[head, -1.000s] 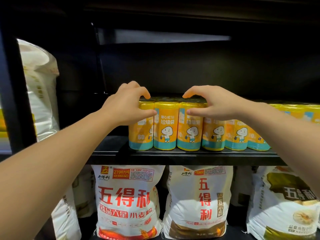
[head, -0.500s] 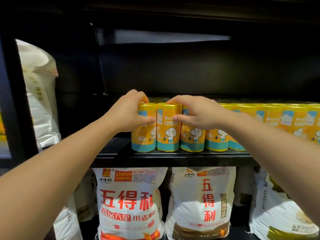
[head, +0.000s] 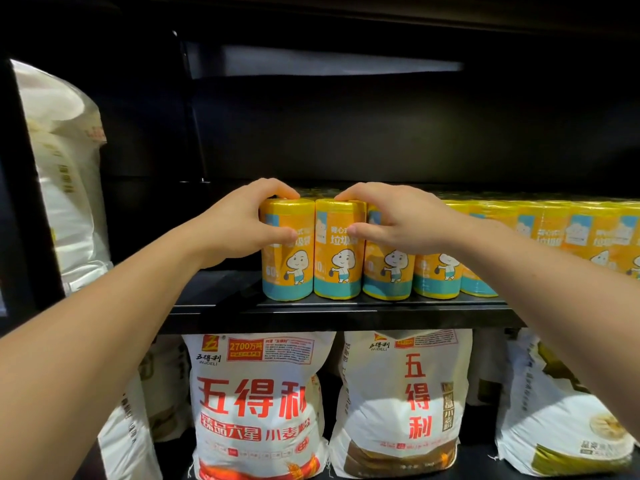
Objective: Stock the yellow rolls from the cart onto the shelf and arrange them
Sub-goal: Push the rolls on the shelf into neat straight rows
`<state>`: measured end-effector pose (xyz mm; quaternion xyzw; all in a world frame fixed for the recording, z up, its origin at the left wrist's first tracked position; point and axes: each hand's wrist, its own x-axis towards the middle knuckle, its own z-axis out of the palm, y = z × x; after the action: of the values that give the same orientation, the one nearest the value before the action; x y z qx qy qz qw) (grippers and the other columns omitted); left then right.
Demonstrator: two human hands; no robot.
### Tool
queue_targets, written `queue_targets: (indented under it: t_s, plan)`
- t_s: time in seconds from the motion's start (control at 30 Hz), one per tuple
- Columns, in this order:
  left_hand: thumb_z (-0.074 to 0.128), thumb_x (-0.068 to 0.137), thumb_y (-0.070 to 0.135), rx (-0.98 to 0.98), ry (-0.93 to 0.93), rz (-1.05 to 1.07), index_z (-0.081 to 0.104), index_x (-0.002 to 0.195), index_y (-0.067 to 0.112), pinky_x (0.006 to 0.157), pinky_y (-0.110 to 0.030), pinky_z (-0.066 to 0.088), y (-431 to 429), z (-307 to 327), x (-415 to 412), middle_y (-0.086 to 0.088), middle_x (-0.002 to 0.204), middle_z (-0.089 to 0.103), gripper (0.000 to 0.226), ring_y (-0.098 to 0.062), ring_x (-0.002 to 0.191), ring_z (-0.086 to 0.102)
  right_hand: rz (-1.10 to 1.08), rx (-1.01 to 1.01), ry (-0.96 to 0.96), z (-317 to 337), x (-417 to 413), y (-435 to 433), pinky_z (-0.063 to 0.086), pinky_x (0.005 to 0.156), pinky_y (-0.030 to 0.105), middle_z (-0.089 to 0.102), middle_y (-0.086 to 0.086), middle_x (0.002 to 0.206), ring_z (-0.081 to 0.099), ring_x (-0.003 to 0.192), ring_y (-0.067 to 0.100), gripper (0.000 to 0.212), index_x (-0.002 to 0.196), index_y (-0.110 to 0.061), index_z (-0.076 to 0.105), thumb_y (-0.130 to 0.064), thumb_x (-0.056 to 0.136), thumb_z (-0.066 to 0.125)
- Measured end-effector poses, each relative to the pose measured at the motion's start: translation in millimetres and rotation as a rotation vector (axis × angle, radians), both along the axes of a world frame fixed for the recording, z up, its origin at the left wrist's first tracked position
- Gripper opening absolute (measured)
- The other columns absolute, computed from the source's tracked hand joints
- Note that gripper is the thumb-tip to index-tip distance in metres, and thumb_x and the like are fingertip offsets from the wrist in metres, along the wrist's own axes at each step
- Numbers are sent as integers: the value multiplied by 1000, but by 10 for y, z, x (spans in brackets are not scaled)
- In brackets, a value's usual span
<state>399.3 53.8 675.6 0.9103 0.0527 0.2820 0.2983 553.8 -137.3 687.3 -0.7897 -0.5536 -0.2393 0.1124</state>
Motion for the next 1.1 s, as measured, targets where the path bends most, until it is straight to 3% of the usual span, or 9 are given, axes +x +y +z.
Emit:
queue_targets:
  t_s: [0.1, 0.23, 1.1]
  plan:
    - [73, 85, 12, -62, 4, -33, 51, 130, 29, 88, -40, 57, 25, -14, 12, 3, 126, 56, 53, -18, 113, 61, -4, -3, 4, 8, -9, -6, 53, 91, 36, 56, -10, 135, 55, 118, 12, 52, 142, -34, 39, -48, 95, 55]
    - [73, 83, 5, -135, -1, -78, 52, 129, 27, 92, -46, 56, 55, -34, 25, -1, 124, 58, 55, -21, 113, 62, -9, -5, 9, 13, -21, -12, 53, 90, 35, 56, -10, 135, 55, 118, 12, 53, 143, -34, 39, -48, 95, 55]
    - [67, 85, -5, -258, -74, -166, 54, 127, 22, 92, -47, 56, 137, -118, 84, -2, 118, 62, 52, -18, 109, 64, -30, 4, 59, 14, -53, -2, 54, 89, 36, 56, -10, 134, 55, 115, 11, 52, 142, -35, 39, -48, 94, 57]
